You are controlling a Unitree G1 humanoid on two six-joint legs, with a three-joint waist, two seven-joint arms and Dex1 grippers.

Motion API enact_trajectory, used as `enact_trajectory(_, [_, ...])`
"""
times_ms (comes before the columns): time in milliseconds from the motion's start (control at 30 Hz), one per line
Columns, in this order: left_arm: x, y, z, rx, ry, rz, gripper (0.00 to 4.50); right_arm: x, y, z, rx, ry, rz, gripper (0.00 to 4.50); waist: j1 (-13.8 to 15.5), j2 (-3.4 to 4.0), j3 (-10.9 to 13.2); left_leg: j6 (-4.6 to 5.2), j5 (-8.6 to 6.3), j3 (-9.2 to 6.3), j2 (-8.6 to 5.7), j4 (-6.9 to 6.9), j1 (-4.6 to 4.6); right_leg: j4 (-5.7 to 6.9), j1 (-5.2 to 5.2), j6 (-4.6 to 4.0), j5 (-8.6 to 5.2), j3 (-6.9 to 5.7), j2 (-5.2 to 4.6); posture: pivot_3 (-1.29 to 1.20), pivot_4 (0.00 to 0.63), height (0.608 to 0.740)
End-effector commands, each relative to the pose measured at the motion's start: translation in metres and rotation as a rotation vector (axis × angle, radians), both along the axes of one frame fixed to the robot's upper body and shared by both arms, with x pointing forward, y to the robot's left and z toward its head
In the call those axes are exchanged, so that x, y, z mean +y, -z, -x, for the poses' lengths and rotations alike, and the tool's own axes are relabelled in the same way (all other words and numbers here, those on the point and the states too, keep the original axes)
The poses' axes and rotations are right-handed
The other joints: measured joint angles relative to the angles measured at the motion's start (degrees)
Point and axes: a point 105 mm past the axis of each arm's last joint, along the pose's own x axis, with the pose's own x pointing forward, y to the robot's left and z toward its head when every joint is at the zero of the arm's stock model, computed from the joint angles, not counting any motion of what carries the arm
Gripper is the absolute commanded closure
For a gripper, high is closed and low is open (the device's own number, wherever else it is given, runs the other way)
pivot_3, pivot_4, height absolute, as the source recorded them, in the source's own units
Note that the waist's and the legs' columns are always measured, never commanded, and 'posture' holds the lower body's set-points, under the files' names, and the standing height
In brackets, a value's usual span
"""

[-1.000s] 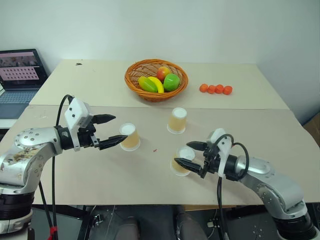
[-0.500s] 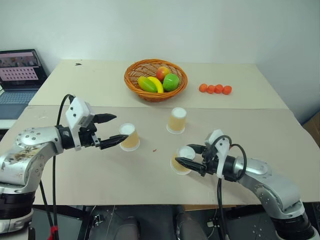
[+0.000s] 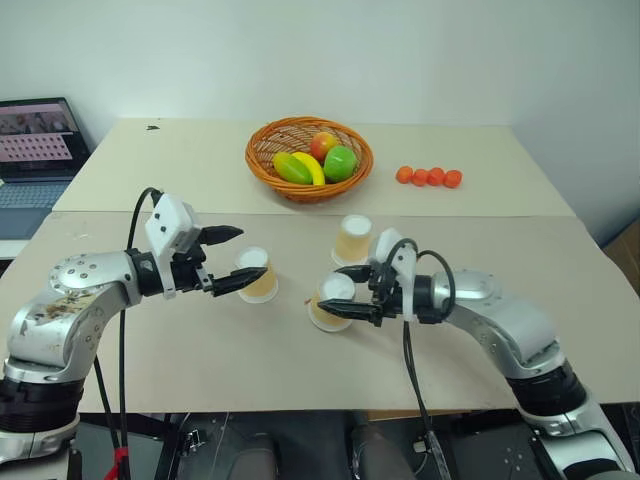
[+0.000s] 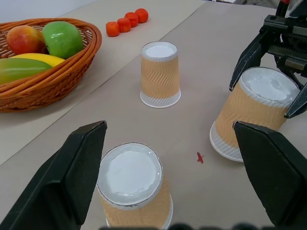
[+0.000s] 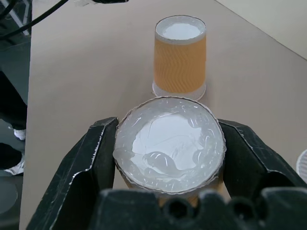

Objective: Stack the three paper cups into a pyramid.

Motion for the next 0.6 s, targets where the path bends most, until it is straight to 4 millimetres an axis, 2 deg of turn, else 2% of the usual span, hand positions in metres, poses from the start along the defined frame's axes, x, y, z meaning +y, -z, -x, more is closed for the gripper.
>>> enact_trajectory(33, [-0.002, -0.010, 0.007, -0.043, -0.002, 0.005, 0.00, 0.015, 0.002, -0.006, -0.058, -0.066, 0.003, 1.69, -0.2, 0.00, 0.0, 0.00, 0.00, 0.00, 0.00, 0.00, 0.00, 0.01, -0.01, -0.01, 0.01, 0.00, 0.00, 0.00, 0.150, 0.734])
enact_trajectory(200, [-0.003, -0.010, 0.013, -0.043, -0.018, 0.010, 0.00, 0.025, 0.006, -0.015, -0.059, -0.125, 0.005, 1.69, -0.2, 0.01, 0.0, 0.00, 0.00, 0.00, 0.01, -0.01, 0.03, 0.08, -0.05, -0.03, 0.02, 0.00, 0.02, 0.00, 0.150, 0.734])
enact_trajectory(600, [-0.008, -0.003, 0.030, 0.011, -0.006, 0.006, 0.00, 0.026, 0.009, -0.032, -0.064, -0.160, 0.014, 1.69, -0.2, 0.02, 0.0, -0.01, 0.01, 0.00, 0.03, -0.01, 0.17, 0.15, 0.04, -0.13, 0.08, -0.01, 0.03, 0.00, 0.150, 0.734])
